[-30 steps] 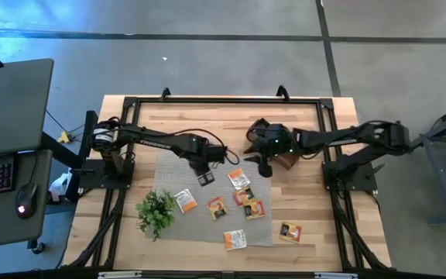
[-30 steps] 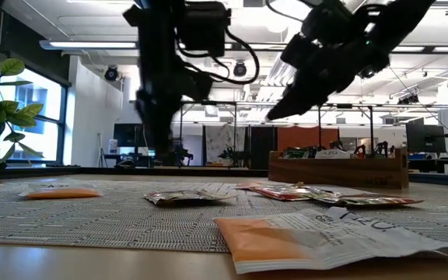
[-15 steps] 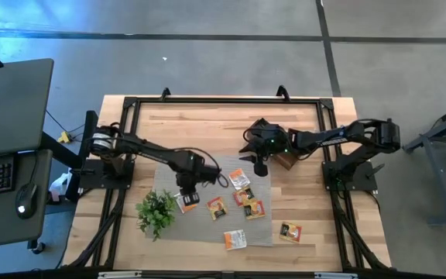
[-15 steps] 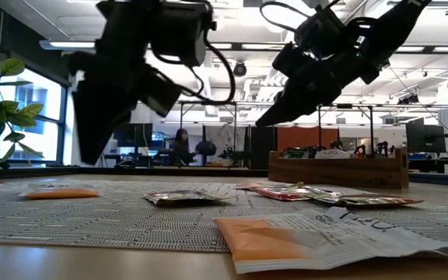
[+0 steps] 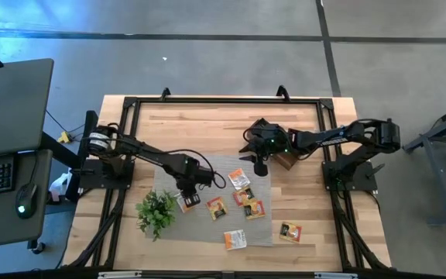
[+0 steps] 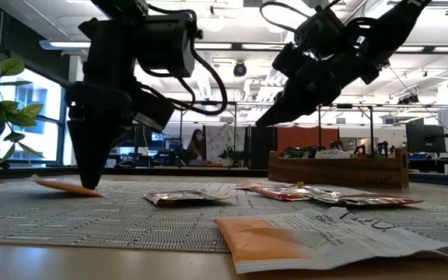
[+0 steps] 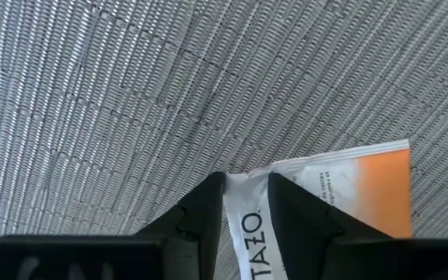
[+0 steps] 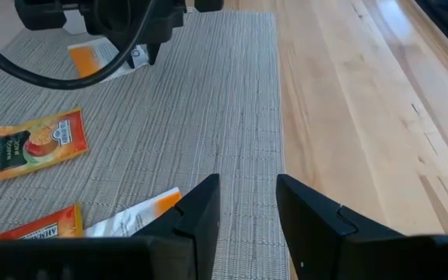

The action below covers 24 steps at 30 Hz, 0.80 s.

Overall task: Pick & Place Tea
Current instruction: Put the orange tea bag into the middle section of the wooden organizer

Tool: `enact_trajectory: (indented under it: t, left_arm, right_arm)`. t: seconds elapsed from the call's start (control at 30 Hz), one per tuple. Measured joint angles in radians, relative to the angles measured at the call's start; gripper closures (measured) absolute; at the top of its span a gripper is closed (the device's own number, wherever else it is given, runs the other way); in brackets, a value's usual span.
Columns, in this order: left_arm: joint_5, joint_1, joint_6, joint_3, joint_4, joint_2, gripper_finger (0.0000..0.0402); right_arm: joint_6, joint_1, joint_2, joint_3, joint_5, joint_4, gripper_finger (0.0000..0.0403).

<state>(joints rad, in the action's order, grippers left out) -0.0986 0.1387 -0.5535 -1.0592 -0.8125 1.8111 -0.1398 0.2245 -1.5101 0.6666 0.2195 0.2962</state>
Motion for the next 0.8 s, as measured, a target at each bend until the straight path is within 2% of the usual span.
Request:
enact_trajectory:
  t: [0.13,0.3,0.53,0.8]
  left_arm:
    - [0.005,0.000,0.014,0.005,0.013,0.001,0.0322]
    - [0.004,-0.002,0.049,0.006,0.042,0.001,0.0391]
    - [0.089,-0.001,0.034,-0.038,0.108,0.007,0.0385]
    - [0.183,-0.002,0.169,-0.151,0.112,0.011,0.0398]
  right_arm:
    - [0.000,0.000,0.000,0.000,0.000,0.000,0.0279]
    - [0.000,0.000,0.000,0.000,0.000,0.000,0.0279]
    - [0.000,0.000,0.000,0.000,0.000,-0.002,0.0279]
    - [0.000,0.000,0.000,0.000,0.000,0.000,0.0279]
